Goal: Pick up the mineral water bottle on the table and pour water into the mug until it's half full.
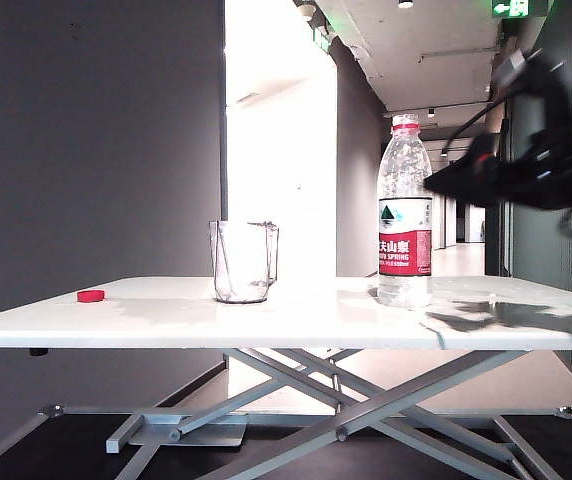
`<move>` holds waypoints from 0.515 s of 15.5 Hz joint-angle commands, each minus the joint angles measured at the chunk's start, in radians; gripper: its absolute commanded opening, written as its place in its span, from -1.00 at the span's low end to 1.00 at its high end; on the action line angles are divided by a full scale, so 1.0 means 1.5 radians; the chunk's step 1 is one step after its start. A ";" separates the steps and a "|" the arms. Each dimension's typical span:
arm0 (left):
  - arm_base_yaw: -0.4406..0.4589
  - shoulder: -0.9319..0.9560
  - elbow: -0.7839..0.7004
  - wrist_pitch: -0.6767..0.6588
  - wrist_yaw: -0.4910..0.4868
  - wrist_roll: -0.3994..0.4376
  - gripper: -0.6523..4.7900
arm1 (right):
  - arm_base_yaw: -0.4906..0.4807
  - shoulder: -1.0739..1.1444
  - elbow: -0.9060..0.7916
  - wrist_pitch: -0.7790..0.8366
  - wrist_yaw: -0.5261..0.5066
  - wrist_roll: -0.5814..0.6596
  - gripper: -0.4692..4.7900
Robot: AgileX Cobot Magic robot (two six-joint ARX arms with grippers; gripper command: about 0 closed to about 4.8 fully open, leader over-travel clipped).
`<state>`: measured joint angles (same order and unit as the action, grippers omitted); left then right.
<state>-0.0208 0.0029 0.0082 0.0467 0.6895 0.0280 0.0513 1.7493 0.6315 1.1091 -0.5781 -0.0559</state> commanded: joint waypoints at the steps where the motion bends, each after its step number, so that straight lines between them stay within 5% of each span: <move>1: 0.000 0.001 0.001 0.004 0.004 -0.002 -0.78 | 0.000 0.051 0.051 0.011 -0.016 0.011 1.00; 8: 0.000 0.001 0.001 0.004 0.004 -0.002 -0.78 | 0.003 0.205 0.190 0.006 -0.033 0.045 1.00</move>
<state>-0.0208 0.0032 0.0082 0.0463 0.6895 0.0280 0.0544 2.0491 0.8993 1.1072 -0.6209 0.0017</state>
